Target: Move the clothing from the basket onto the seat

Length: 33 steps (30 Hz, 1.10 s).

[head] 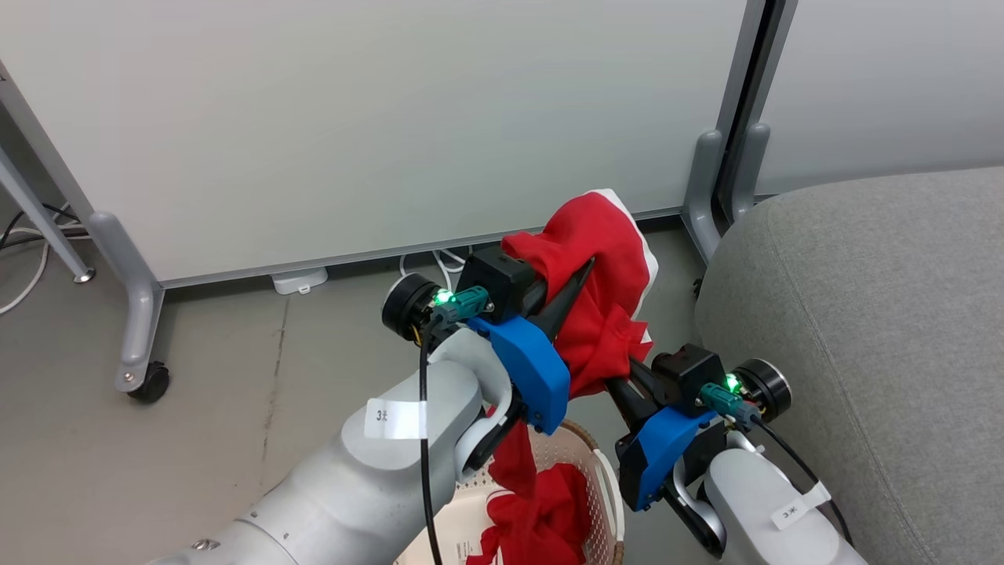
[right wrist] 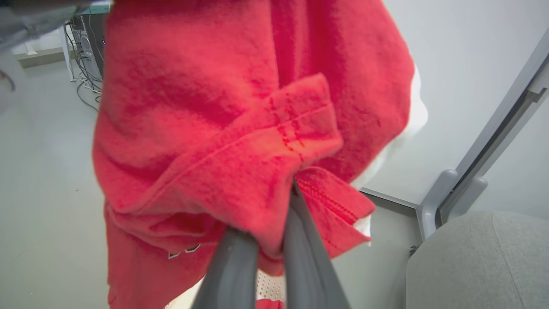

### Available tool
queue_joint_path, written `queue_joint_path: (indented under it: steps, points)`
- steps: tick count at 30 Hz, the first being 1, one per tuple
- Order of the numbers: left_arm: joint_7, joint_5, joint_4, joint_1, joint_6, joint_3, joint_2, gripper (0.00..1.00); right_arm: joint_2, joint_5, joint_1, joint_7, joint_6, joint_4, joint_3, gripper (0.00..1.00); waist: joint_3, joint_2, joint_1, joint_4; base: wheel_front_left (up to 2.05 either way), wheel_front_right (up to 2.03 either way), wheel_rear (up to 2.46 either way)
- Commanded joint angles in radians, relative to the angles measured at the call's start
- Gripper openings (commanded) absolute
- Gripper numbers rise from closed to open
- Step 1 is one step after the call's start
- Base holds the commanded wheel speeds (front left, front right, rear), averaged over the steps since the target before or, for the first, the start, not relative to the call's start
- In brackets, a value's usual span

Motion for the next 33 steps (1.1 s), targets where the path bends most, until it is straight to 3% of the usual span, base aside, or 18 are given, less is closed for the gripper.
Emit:
queue_joint_path:
  steps: [1, 10, 11, 13, 14, 21, 33]
  points:
    - [-0.005, 0.007, 0.003, 0.011, 0.003, 0.006, 0.000, 0.00, -0.004, 0.005, -0.015, -0.006, 0.000, 0.002, -0.003, 0.00, 0.000, 0.0000, -0.0001, -0.001, 0.00, 0.00, 0.00]
    - [-0.005, 0.003, 0.006, 0.016, 0.000, 0.017, 0.000, 0.00, -0.004, 0.001, -0.002, -0.010, 0.000, 0.006, -0.007, 0.00, -0.002, 0.0000, -0.0001, -0.012, 0.00, 0.00, 0.00]
    - [-0.005, 0.003, 0.006, 0.018, 0.002, 0.019, 0.000, 0.04, -0.004, 0.000, -0.003, -0.010, 0.000, 0.007, -0.008, 0.00, -0.002, 0.0000, -0.0001, -0.013, 0.00, 0.00, 0.00]
    - [-0.005, 0.004, 0.006, 0.021, 0.006, 0.020, 0.000, 0.89, -0.004, -0.004, -0.003, -0.011, 0.000, 0.008, -0.012, 0.00, -0.002, 0.0000, -0.0001, -0.015, 0.00, 0.00, 0.00]
    - [-0.005, 0.005, 0.006, 0.023, 0.007, 0.022, 0.000, 1.00, -0.004, -0.007, -0.003, -0.012, 0.000, 0.009, -0.014, 0.00, -0.001, 0.0000, -0.0001, -0.015, 0.00, 0.00, 0.00]
    - [-0.005, 0.045, 0.004, 0.057, 0.011, 0.064, 0.000, 1.00, -0.004, -0.030, 0.000, -0.013, 0.000, 0.002, -0.044, 0.00, 0.002, 0.0000, -0.0001, -0.017, 0.00, 0.00, 0.00]
    - [-0.005, 0.234, -0.103, 0.236, -0.011, 0.270, 0.044, 1.00, -0.003, -0.081, 0.038, -0.015, 0.000, -0.052, -0.150, 0.00, 0.010, 0.0000, -0.0001, -0.003, 0.00, 0.00, 0.00]
